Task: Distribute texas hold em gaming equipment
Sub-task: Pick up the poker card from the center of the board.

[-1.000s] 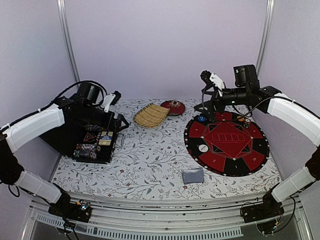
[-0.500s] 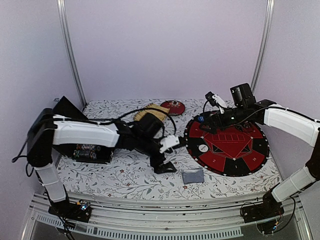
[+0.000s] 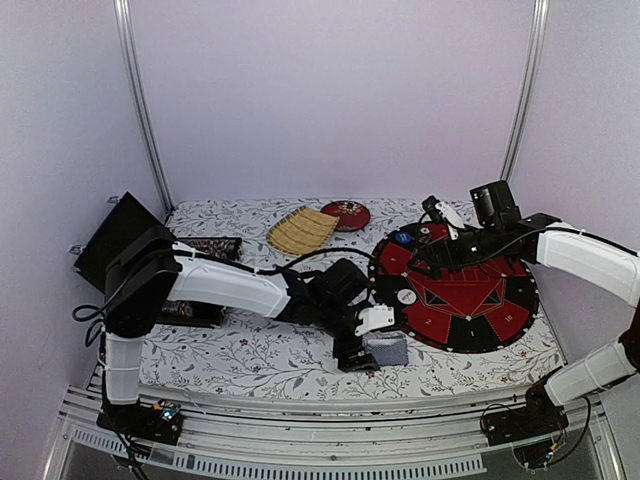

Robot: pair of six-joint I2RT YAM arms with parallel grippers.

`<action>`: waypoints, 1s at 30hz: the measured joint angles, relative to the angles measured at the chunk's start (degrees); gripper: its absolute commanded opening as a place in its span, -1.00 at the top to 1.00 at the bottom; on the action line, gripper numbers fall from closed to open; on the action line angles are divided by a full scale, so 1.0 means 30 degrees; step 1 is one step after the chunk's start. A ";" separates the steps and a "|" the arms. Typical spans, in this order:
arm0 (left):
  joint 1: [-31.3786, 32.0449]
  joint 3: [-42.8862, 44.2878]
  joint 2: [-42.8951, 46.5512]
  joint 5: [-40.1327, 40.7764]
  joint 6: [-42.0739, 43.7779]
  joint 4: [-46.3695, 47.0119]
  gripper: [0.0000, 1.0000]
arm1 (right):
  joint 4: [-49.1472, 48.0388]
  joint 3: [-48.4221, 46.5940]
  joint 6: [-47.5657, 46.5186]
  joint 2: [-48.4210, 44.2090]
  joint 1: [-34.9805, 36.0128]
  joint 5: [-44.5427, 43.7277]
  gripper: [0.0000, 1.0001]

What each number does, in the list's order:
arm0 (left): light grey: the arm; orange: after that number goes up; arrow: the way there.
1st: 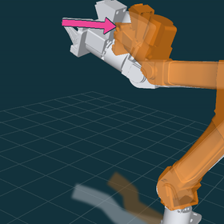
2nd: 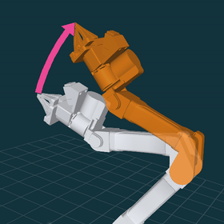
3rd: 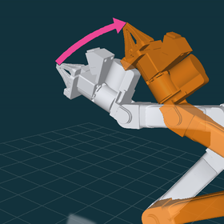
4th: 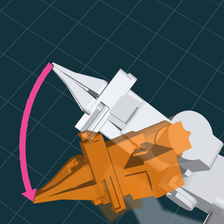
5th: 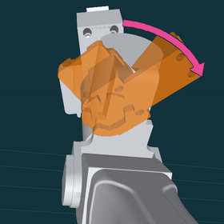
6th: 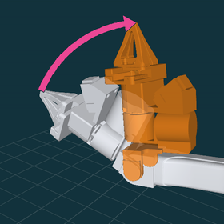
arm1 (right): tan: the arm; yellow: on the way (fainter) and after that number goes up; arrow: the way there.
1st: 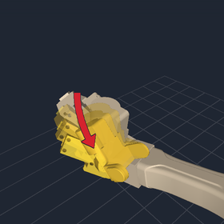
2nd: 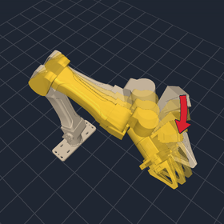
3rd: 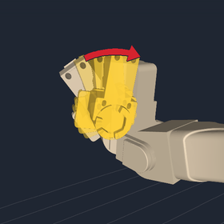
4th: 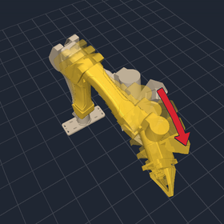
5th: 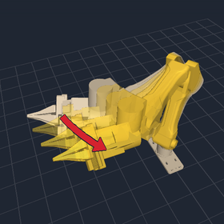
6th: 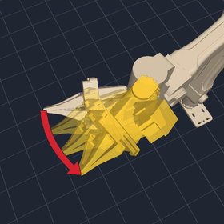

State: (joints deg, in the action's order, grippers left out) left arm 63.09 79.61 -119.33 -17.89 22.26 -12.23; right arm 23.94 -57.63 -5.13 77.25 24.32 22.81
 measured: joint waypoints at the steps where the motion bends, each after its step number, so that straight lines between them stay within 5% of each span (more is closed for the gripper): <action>1: 0.0029 0.0160 -0.0197 0.0240 -0.0007 0.0036 -0.97 | -0.0007 0.0036 0.0000 -0.0029 0.0000 0.0000 -0.98; 13: 0.0131 0.1107 -0.1749 0.0750 0.0007 0.0117 -0.90 | -0.0204 0.0634 0.0007 -0.0357 0.0000 0.0066 -0.98; 21: 0.0270 0.2951 -0.2980 0.0954 -0.0138 -0.0976 -0.39 | -0.0277 0.0634 0.0000 -0.0357 0.0000 0.0000 -0.98; 30: 0.0328 0.3198 -0.2965 0.0714 0.0138 -0.1435 -0.18 | -0.0291 0.0634 0.0022 -0.0357 -0.0153 -0.0146 -0.98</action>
State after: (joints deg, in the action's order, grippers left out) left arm 64.07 89.21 -128.22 -15.75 22.68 -16.53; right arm 23.07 -55.72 -5.06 76.18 23.86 22.37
